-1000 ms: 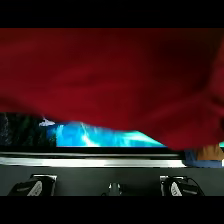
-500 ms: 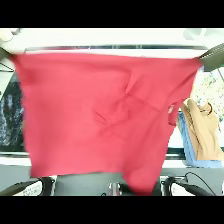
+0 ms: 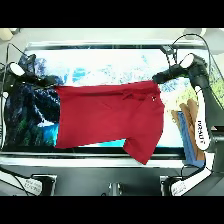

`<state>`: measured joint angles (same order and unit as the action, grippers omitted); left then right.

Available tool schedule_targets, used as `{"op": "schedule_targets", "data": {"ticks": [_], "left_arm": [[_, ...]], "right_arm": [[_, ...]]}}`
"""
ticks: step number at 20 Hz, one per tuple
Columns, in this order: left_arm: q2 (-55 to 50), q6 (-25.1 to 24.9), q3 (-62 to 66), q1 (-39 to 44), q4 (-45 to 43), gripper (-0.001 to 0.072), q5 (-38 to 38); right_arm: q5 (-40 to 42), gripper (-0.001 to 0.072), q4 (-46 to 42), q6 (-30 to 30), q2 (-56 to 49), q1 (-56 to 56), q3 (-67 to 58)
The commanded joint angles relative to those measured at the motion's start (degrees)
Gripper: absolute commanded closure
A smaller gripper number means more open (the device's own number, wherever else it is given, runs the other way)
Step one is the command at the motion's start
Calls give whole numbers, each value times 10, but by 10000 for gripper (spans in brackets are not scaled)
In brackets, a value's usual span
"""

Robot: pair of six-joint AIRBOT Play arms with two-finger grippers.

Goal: Fold the shirts.

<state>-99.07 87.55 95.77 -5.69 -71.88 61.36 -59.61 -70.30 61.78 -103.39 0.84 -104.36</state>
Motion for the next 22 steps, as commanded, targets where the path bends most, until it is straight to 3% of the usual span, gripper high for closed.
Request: {"op": "schedule_targets", "data": {"ticks": [1,4,6,8,12,15,22], "left_arm": [[-28,0,29,4,45,679,-121],[-31,-2,26,10,59,678,-86],[-32,-13,26,12,59,679,8],[-19,-74,26,12,32,679,90],[-15,-65,-14,16,-6,679,240],[-16,-75,-89,21,-8,679,223],[-15,-75,-102,16,-8,680,207]], "right_arm": [[141,696,-18,6,-18,-3,-7],[107,696,-32,4,-20,-3,-7],[24,696,-40,-38,-17,-3,-7],[-81,695,-71,-83,-6,-3,-7],[-271,695,-120,-85,-16,-3,-6],[-331,694,-116,-85,-55,-3,-6],[-318,695,-124,-70,-71,-3,-7]]}}
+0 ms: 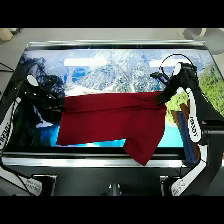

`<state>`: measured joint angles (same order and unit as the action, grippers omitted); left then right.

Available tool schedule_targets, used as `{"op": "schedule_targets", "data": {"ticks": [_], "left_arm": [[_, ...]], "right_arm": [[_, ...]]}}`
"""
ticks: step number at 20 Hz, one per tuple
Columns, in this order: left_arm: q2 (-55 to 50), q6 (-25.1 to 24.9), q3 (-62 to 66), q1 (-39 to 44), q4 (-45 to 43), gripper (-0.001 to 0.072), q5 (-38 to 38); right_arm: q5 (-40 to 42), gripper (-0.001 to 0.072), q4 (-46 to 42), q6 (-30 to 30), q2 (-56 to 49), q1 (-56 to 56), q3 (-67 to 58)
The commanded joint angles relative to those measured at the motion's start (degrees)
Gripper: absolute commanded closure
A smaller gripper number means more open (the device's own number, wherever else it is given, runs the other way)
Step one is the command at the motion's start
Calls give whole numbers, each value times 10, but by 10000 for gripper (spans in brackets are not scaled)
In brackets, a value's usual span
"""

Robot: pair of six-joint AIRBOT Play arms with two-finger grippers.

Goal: Fold the shirts.

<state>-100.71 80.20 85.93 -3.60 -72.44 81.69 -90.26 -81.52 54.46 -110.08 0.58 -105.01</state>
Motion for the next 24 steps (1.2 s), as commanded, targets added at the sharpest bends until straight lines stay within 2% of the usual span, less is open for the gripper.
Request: {"op": "schedule_targets", "data": {"ticks": [1,4,6,10,11,13,14,17,18,20,22,24], "left_arm": [[2,-3,5,-12,-2,679,4],[2,-2,36,-32,3,679,0],[-4,-2,31,-28,25,680,-2],[-18,4,29,-17,15,679,-1],[-17,7,29,-18,16,664,4],[-10,8,32,-26,14,237,31],[-1,14,32,-36,11,230,45],[42,23,22,-70,-10,255,75],[68,24,-10,-79,-11,255,72],[137,20,-135,-86,-11,255,38],[219,2,-298,-86,-6,255,-30],[285,-10,-421,-86,-2,255,-84]], "right_arm": [[-5,695,-26,3,-1,0,-2],[35,695,-64,5,13,0,-2],[19,696,-43,21,5,0,0],[-8,693,-21,29,-12,0,0],[-7,630,-21,29,-9,0,0],[-14,228,-27,21,10,1,-2],[-21,146,-22,17,25,11,-2],[-95,170,24,19,67,72,5],[-106,211,42,19,89,90,31],[-64,224,37,16,153,100,129],[-1,224,40,10,213,99,238],[28,224,42,7,245,99,309]]}}
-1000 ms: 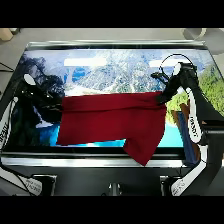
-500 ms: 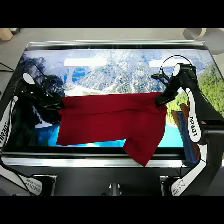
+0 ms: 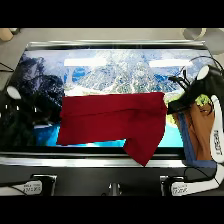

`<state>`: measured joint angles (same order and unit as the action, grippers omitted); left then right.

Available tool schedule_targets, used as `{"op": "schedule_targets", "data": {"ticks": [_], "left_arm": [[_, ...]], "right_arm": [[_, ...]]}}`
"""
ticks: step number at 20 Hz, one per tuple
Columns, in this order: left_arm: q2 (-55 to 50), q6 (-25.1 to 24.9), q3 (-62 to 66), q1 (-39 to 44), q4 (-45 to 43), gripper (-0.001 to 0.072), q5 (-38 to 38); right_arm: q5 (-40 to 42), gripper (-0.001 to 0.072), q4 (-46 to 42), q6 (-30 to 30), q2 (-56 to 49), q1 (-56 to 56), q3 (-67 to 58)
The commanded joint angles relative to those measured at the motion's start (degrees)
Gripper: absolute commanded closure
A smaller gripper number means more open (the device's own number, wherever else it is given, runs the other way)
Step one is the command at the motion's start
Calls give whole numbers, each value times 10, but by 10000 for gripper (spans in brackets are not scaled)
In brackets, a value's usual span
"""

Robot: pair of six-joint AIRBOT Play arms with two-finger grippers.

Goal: Fold the shirts.

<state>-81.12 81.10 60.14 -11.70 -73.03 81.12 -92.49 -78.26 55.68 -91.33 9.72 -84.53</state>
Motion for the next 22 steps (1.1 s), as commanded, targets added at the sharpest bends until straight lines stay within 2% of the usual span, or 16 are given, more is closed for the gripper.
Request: {"op": "schedule_targets", "data": {"ticks": [1,4,9,10,12,13,14,16,22], "left_arm": [[109,-31,-200,-5,19,255,-92],[118,-42,-245,-4,42,255,-105],[117,-42,-248,-3,69,279,-117],[116,-42,-248,-3,69,322,-119],[115,-35,-248,-3,71,349,-128],[115,-36,-248,-3,74,484,-126],[115,-36,-248,-2,77,658,-126],[116,-36,-248,0,80,678,-129],[116,-47,-248,0,82,679,-126]], "right_arm": [[50,224,10,-11,63,7,124],[35,224,12,-16,64,7,135],[24,224,11,-28,64,7,135],[24,224,10,-29,64,7,135],[21,223,10,-28,65,7,135],[21,214,12,-28,71,7,143],[25,194,12,-29,83,7,161],[33,139,12,-37,120,8,226],[127,145,89,-43,170,8,401]]}}
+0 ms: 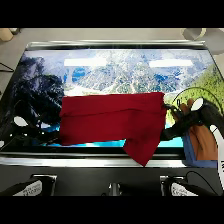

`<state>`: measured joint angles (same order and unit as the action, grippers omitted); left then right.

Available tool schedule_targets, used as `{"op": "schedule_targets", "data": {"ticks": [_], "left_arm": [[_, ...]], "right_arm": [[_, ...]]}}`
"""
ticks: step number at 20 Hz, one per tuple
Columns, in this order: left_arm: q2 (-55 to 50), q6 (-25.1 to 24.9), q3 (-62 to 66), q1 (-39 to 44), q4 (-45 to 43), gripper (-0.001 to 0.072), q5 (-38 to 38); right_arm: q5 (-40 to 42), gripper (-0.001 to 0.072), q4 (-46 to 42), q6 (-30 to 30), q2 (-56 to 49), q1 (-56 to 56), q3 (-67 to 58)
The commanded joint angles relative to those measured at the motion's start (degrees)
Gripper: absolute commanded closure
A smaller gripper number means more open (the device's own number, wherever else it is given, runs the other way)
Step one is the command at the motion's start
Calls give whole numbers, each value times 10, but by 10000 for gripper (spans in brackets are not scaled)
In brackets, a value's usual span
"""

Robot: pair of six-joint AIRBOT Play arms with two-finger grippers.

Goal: Fold the shirts.

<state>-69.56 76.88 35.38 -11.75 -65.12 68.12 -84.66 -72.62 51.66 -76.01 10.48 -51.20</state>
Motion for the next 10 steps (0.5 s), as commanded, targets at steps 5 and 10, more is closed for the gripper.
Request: {"op": "schedule_targets", "data": {"ticks": [5,10], "left_arm": [[4,-4,0,0,3,679,4],[4,-5,0,0,2,679,0]], "right_arm": [[126,187,91,10,17,0,117],[143,693,98,2,17,0,124]]}}
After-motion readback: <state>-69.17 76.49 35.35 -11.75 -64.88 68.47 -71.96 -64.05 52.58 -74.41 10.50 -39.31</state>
